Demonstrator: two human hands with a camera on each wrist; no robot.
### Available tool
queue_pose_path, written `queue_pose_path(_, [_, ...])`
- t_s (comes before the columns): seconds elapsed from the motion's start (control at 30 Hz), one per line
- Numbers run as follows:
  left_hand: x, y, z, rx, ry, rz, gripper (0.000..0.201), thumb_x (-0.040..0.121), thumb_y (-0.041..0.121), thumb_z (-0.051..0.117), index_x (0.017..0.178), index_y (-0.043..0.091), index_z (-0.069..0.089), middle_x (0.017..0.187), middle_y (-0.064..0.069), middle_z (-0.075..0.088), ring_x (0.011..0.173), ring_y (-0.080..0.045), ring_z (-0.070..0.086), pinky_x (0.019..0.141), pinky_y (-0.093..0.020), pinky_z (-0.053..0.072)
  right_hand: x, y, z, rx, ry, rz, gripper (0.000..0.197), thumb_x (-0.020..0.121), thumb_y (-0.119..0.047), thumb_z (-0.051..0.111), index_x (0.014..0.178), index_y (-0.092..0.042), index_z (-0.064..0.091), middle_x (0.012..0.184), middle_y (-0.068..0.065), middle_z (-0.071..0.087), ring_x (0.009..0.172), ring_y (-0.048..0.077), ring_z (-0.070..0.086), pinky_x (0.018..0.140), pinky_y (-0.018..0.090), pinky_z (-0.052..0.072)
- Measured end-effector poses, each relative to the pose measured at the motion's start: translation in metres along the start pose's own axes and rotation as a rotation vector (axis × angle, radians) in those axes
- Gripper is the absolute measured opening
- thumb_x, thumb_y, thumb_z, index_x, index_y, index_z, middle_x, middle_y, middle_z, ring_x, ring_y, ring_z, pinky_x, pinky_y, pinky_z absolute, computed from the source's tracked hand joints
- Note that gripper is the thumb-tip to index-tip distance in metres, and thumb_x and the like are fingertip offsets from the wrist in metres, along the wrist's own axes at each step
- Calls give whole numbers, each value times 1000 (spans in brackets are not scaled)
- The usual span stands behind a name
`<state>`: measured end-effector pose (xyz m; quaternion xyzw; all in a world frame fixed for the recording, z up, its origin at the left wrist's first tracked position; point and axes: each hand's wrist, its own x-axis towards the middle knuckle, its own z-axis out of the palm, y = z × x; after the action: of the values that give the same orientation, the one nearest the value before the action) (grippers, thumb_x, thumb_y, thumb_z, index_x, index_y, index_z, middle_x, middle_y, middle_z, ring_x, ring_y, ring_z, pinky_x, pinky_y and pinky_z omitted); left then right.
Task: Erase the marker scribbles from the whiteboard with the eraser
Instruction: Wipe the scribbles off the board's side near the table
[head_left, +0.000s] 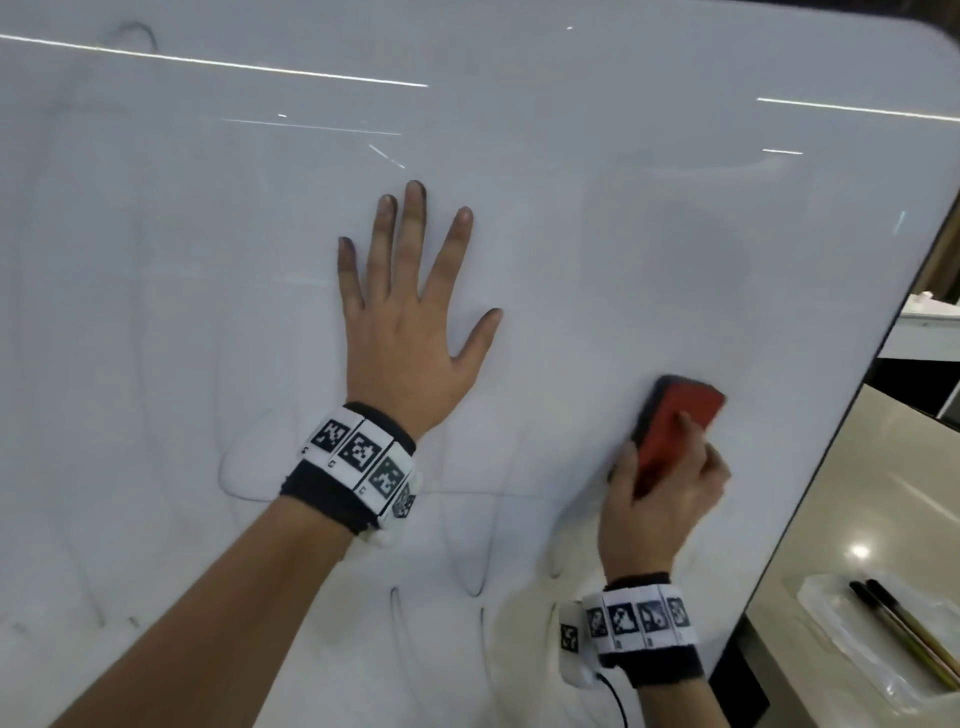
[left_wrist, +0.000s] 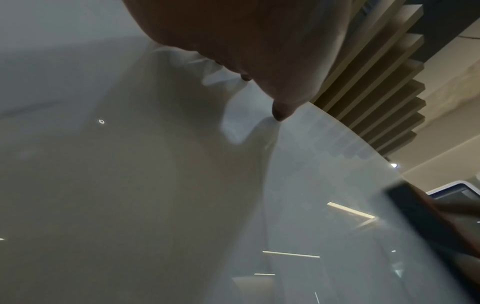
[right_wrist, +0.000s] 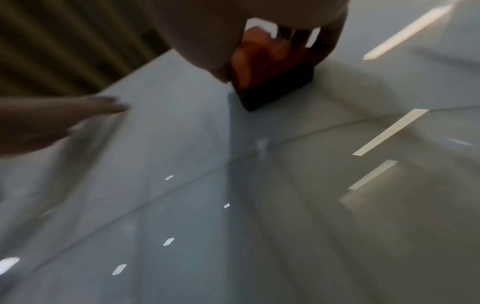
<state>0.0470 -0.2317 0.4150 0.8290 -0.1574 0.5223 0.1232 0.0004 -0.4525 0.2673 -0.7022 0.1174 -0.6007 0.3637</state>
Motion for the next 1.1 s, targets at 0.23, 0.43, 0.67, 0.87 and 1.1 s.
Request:
queue_pose_path(0.23, [-6,-13,-11,-2,-46,81,75,101,58,47,164,28,19,173,-9,6,160,-28,5,128,-57,11,-7,-12,10,-65,-88,-308,49,90,-23,69,137,-23,55,127,24,47,110,40,49,99,53,44])
queue_pose_path(0.43, [-20,-38,-25,30,-172,181,79,98,47,55,164,29,15,173,-6,1,161,-24,2,128,-57,11,-43,-46,28,72,-72,-140,50,90,-27,67,137,-24,52,128,22,45,113,37,46,101,44,42])
queue_pose_path(0.67, [-9,-64,-52,-185,-186,201,71,96,33,63,159,26,31,172,-2,12,159,-23,11,128,-53,15,17,-95,37,-10,-96,-407,40,86,-11,78,123,-24,70,125,17,52,107,39,51,101,48,38])
queue_pose_path(0.87, [1,-119,-71,-155,62,-84,61,93,35,60,151,24,43,169,-8,20,156,-33,20,122,-53,22,-19,-114,54,3,-211,-572,41,80,-8,77,118,-25,75,124,15,57,106,38,53,96,48,40])
queue_pose_path(1.1, [-6,-165,-68,35,38,-13,56,105,35,52,158,33,35,171,-7,19,156,-30,21,124,-56,16,-5,-151,66,-43,-264,-669,37,85,-16,78,119,-32,74,125,13,59,110,35,50,95,47,39])
